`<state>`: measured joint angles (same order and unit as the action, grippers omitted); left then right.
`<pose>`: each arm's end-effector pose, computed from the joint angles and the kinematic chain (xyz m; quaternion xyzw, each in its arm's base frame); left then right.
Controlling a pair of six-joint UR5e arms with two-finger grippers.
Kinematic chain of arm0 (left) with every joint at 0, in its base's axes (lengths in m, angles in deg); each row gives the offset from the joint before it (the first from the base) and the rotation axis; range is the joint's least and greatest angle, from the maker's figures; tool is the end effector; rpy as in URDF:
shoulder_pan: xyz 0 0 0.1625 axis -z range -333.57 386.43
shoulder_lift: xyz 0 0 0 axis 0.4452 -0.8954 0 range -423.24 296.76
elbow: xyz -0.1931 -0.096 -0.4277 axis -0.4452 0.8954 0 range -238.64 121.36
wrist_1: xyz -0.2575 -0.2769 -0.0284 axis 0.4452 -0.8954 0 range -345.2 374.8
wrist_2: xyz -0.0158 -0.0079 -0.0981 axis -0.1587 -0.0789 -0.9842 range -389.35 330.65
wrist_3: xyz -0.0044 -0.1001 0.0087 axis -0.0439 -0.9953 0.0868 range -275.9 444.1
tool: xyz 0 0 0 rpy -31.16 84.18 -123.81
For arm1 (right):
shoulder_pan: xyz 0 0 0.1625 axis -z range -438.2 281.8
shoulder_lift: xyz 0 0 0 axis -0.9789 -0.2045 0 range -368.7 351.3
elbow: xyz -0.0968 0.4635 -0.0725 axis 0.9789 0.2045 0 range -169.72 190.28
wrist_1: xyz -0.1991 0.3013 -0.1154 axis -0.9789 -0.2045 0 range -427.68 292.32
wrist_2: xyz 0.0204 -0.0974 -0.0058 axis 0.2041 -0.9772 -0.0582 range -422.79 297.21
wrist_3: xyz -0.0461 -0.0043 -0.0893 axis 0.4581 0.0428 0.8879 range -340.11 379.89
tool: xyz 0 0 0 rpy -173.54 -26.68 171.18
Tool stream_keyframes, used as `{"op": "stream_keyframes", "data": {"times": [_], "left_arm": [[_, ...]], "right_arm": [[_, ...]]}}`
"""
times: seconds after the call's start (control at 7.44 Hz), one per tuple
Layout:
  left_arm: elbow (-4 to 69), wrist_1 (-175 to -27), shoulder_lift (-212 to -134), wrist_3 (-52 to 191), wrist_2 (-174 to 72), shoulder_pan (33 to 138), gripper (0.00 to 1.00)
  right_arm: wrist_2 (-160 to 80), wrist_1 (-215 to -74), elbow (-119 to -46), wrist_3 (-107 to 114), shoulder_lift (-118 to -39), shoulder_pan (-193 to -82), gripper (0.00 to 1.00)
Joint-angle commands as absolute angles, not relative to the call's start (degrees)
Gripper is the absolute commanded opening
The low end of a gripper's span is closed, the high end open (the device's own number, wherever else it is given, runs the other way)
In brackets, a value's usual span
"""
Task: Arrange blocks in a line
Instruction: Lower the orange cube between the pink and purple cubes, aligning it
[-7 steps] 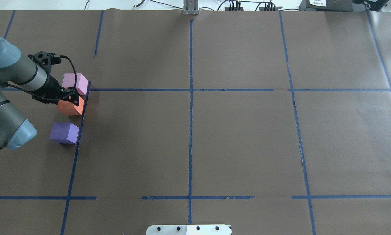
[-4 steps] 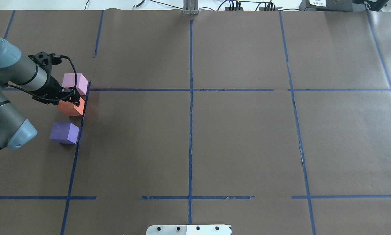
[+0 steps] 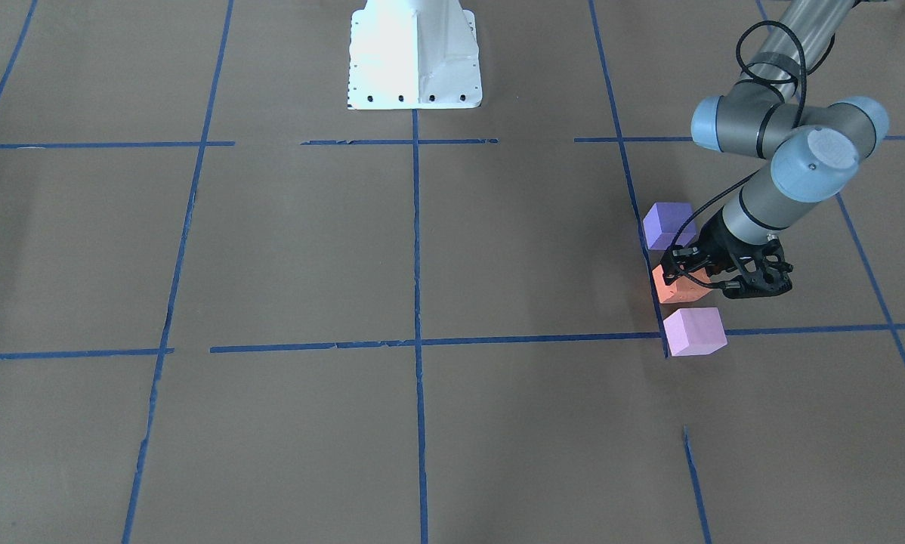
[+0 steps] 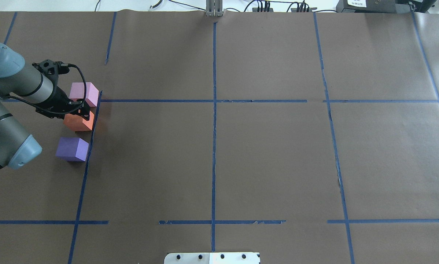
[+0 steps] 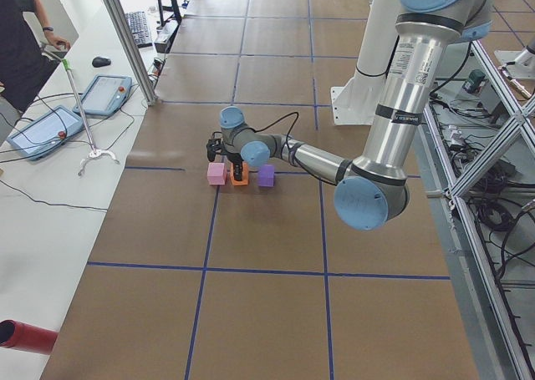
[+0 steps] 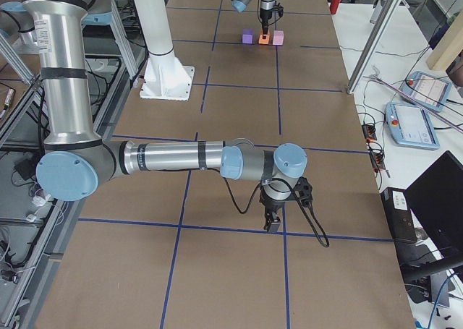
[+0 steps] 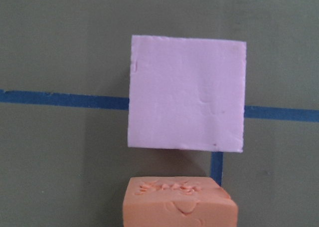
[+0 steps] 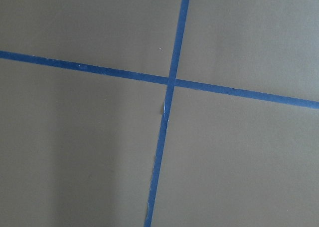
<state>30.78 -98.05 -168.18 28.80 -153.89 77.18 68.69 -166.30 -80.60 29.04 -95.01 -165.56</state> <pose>0.3186 -0.5104 0.5428 0.0000 0.4148 -0.0324 0.9093 0.0445 -0.4813 0.6945 -0.0129 -0.3552 -0.0835 0.9309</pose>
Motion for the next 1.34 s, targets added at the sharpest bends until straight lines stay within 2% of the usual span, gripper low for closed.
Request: {"op": "stream_keyframes", "data": {"times": [0.0, 0.13, 0.4, 0.81, 1.21], "left_arm": [[30.74, -98.05, -168.18, 28.73, -153.89, 77.06, 0.90], [30.83, -98.05, -168.18, 28.82, -153.89, 77.06, 0.98], [31.79, -97.97, -168.27, 28.91, -153.97, 77.06, 0.99], [40.12, -92.99, -167.91, 29.43, -156.35, 78.02, 0.99], [41.89, -92.34, -165.99, 33.55, -156.26, 82.05, 0.99]], "right_arm": [[68.69, -166.30, -80.60, 29.03, -95.01, -165.56, 1.00], [68.69, -166.30, -80.60, 29.03, -95.01, -165.56, 1.00], [68.69, -166.30, -80.60, 29.03, -95.01, -165.56, 1.00], [68.69, -166.30, -80.60, 29.03, -95.01, -165.56, 1.00], [68.69, -166.30, -80.60, 29.03, -95.01, -165.56, 1.00]]}}
